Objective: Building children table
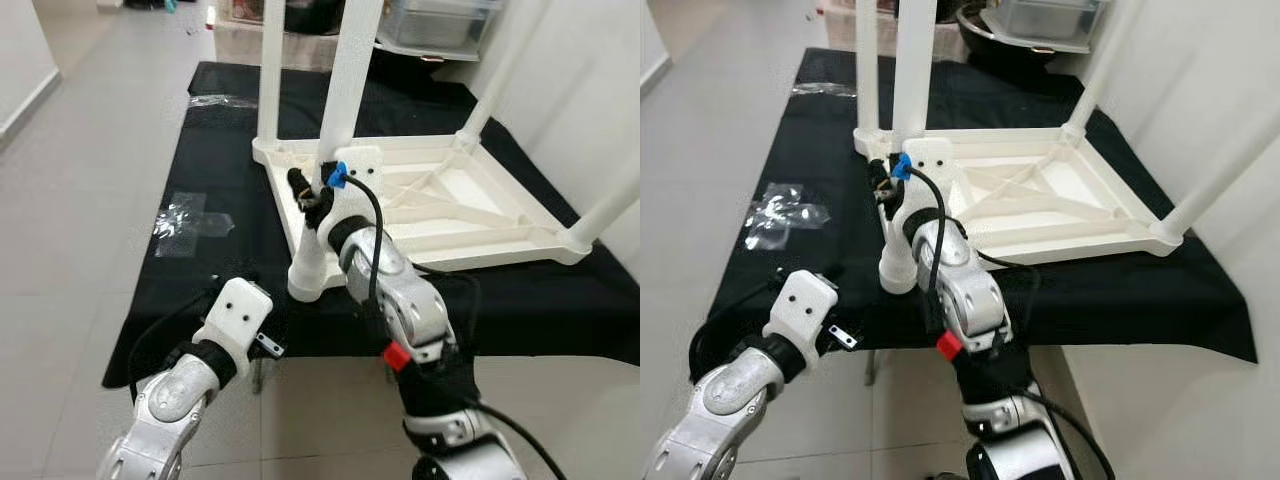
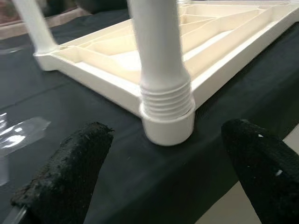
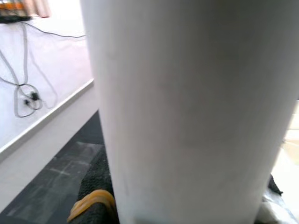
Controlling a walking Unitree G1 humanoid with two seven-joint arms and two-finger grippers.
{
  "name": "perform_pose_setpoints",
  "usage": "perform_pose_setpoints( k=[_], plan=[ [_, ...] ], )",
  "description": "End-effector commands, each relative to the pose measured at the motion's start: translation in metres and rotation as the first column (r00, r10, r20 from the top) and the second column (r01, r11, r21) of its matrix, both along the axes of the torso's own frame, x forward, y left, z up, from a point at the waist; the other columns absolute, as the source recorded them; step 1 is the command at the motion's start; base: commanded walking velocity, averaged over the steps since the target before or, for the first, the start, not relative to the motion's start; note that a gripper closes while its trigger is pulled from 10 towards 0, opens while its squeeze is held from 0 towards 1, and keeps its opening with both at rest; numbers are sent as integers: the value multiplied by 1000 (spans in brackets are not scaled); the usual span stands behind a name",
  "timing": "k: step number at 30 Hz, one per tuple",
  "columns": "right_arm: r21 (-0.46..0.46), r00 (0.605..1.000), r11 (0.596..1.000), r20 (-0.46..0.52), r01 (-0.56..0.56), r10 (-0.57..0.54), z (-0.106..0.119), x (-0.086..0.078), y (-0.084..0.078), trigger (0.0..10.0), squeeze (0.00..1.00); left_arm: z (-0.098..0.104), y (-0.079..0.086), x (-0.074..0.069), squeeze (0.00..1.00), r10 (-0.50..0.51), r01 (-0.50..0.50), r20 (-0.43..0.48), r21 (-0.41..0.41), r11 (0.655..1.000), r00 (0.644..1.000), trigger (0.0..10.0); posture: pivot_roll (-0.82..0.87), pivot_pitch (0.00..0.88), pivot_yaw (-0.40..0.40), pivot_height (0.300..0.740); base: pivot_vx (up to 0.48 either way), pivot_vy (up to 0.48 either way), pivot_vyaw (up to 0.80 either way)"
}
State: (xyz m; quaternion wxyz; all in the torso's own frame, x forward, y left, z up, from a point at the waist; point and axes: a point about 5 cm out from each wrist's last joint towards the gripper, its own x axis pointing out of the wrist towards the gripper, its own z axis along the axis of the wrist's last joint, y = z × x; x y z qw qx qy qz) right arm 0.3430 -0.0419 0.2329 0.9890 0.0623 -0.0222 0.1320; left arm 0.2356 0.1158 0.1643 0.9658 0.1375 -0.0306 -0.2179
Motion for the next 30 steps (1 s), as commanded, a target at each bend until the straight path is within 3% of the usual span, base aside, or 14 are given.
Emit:
perform_pose_setpoints(
  k=[1,5,8,10,11,13,14,15,16,26,30],
  plan=[
    [-15,976,996,-199,89,-91,-40,6,-2,10000,0,-1,-3,-3,0,-2,2,-9,-3,1000,1000,10000,102,170,-126,740,0,0,0],
    [-33,955,975,-200,219,-221,-40,6,-10,10000,0,1,-4,-5,0,-2,2,-4,-9,1000,1000,10000,102,174,-130,740,0,0,0],
    [25,933,955,-219,296,-284,-40,3,-12,10000,0,2,-4,-5,0,-2,2,2,-9,1000,1000,10000,101,176,-129,740,0,0,0],
    [32,895,912,-209,410,-395,-37,1,-21,10000,0,2,-4,-5,0,-2,2,4,-7,1000,1000,10000,101,175,-127,740,0,0,0],
    [32,895,912,-209,410,-395,-37,1,-21,10000,0,2,-4,-5,0,-2,2,4,-7,1000,1000,10000,101,175,-127,740,0,0,0],
    [23,846,861,-202,508,-494,-35,-1,-29,10000,0,2,-4,-5,0,-2,2,6,-6,1000,1000,10000,100,175,-123,740,0,0,0],
    [23,846,861,-202,508,-494,-35,-1,-29,10000,0,2,-4,-5,0,-2,2,6,-6,1000,1000,10000,100,175,-123,740,0,0,0],
    [13,784,803,-227,595,-577,-35,-5,-31,10000,0,3,-4,-5,0,-1,1,7,-4,1000,1000,10000,104,176,-119,740,0,0,0],
    [11,761,781,-237,624,-604,-35,-8,-30,10000,0,3,-4,-5,0,-1,1,8,-3,1000,1000,10000,104,173,-120,740,0,0,0],
    [6,736,762,-261,648,-624,-35,-10,-23,10000,0,3,-2,-5,0,6,-6,11,6,1000,1000,10000,112,169,-118,740,0,0,0],
    [22,661,727,-435,686,-611,-48,-15,-20,10000,0,3,-3,-4,0,5,-5,13,9,1000,1000,10000,112,169,-115,740,0,0,0]
  ],
)
